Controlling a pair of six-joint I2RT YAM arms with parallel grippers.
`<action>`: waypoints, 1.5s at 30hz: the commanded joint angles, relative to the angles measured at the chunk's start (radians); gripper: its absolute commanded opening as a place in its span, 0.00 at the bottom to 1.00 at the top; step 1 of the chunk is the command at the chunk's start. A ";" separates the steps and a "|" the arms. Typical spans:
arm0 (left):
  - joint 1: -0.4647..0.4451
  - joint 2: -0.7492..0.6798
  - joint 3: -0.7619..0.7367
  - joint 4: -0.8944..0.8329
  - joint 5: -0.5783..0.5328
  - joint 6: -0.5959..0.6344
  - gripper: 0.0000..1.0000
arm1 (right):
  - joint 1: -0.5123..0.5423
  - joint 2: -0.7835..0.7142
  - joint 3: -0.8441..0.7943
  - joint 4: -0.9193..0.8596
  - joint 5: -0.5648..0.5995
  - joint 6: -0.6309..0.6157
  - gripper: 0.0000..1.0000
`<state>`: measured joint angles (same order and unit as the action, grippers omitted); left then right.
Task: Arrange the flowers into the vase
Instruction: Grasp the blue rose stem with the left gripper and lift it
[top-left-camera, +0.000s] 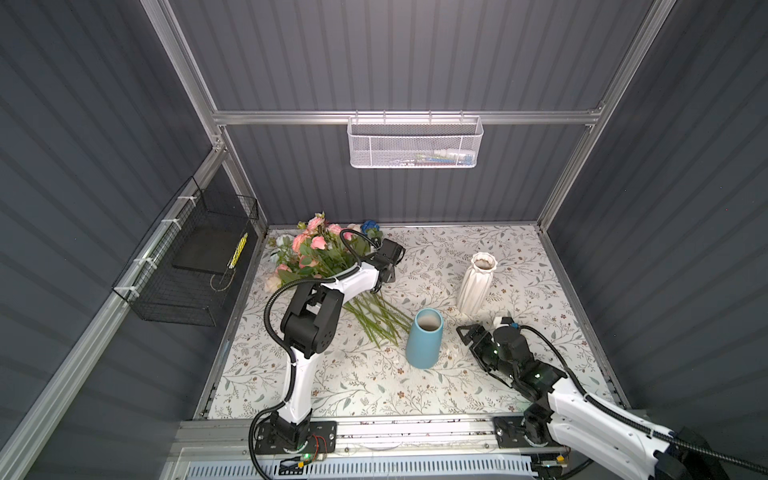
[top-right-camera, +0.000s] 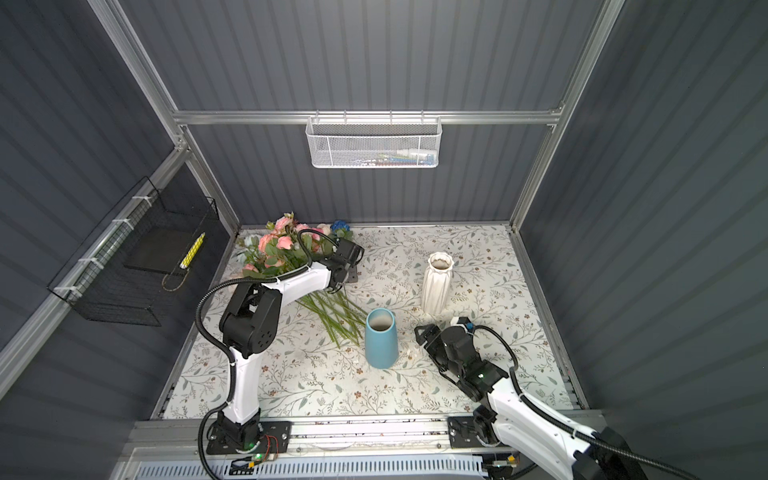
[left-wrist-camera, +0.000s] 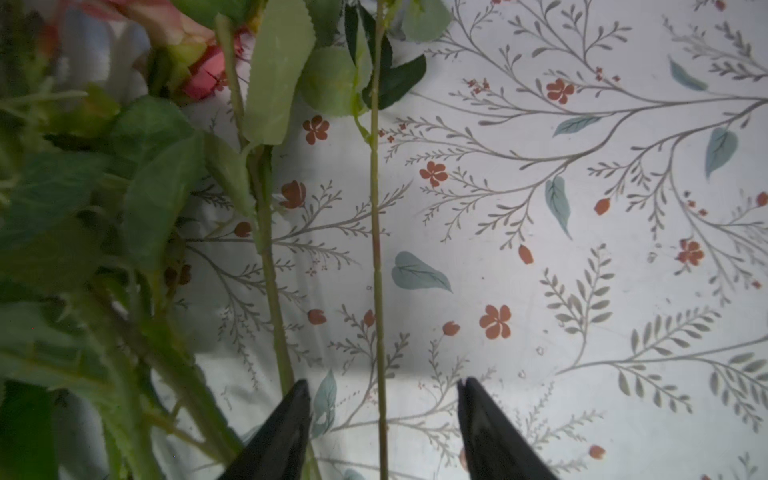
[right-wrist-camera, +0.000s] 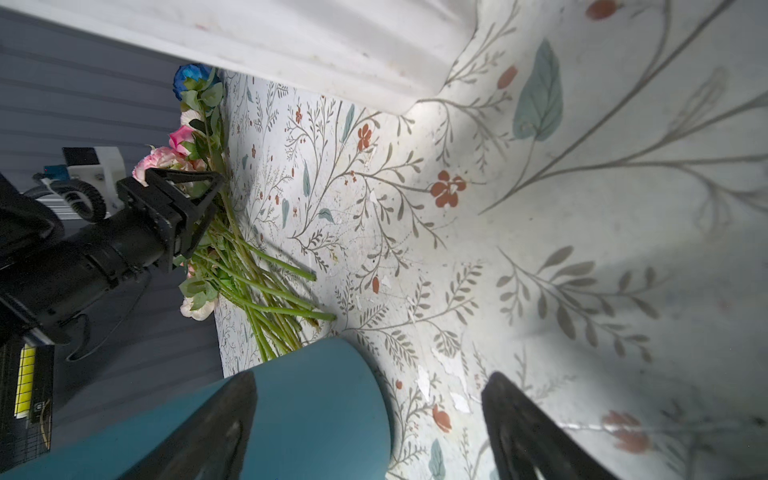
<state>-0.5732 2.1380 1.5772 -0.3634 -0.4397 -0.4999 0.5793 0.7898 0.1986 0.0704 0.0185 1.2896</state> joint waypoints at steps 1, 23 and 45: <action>0.005 0.025 0.034 -0.016 -0.024 0.030 0.48 | -0.011 -0.019 -0.011 -0.046 0.000 -0.015 0.87; 0.000 -0.449 -0.317 0.507 -0.039 0.206 0.00 | -0.029 -0.049 0.008 -0.074 0.011 -0.042 0.88; -0.332 -0.841 -0.246 0.764 0.281 0.388 0.00 | -0.045 -0.106 0.078 -0.159 0.028 -0.106 0.88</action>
<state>-0.8978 1.2724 1.3087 0.3431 -0.1772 -0.1707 0.5385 0.6975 0.2493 -0.0532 0.0303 1.2018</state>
